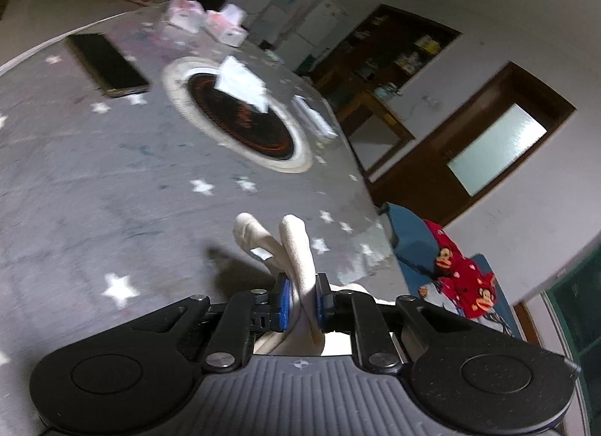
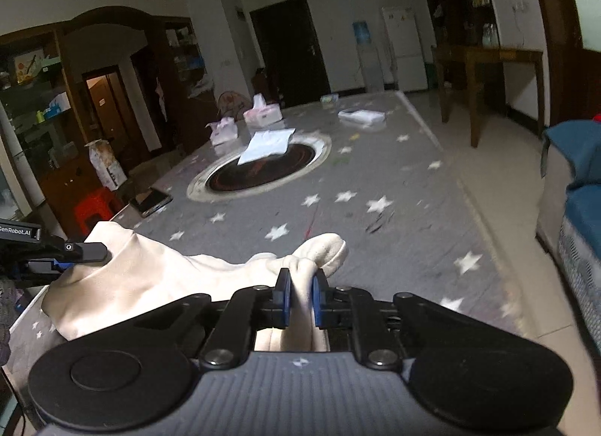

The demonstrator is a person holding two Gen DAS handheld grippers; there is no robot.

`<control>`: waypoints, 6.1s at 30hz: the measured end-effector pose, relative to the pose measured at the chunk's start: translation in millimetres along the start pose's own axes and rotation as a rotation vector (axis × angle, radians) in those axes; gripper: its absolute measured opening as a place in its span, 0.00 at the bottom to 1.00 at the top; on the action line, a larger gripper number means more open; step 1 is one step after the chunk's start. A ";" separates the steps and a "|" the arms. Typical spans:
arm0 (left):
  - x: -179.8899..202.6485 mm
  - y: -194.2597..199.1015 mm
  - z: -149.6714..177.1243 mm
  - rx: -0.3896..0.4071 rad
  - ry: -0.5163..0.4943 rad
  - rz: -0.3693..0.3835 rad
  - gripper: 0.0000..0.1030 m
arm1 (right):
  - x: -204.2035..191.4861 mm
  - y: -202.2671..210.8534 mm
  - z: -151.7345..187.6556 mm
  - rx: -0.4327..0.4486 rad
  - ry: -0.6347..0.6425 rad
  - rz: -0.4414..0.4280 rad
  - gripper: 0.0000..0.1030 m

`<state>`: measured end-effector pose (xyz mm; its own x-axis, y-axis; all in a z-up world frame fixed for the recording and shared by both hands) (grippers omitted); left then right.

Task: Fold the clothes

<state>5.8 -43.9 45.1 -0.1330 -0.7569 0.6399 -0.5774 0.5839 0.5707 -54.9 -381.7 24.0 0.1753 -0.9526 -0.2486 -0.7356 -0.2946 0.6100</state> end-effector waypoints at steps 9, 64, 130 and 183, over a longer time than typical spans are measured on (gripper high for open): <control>42.7 -35.1 -15.1 -0.036 -0.079 0.042 0.13 | 24.6 22.1 -25.8 0.066 0.030 0.084 0.09; 98.0 -160.6 -32.7 -0.184 -0.314 -0.087 0.18 | 55.6 -69.8 -53.1 -0.092 0.113 0.105 0.47; 70.9 -74.7 40.6 -0.095 -0.375 -0.131 0.45 | 34.1 14.0 26.8 -0.033 0.079 0.211 0.93; 3.3 -5.8 67.8 -0.087 -0.259 -0.506 1.00 | -30.5 16.5 79.8 -0.137 0.097 0.255 1.00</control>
<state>-45.9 -69.7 9.1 -0.0567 -0.9891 0.1357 -0.5538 0.1442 0.8201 -124.6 -351.4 -18.5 0.0634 -0.9980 -0.0054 -0.6702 -0.0466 0.7407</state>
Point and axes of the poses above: each gripper's, at about its wrist camera, not at the fingertips, and y roughly against the way its jaws point, x to its right, z to its underside, the point moved 1 cm from there along -y, roughly the way its jaws point, and after that the axes turned 7 degrees about -x, right-handed, at the moved point
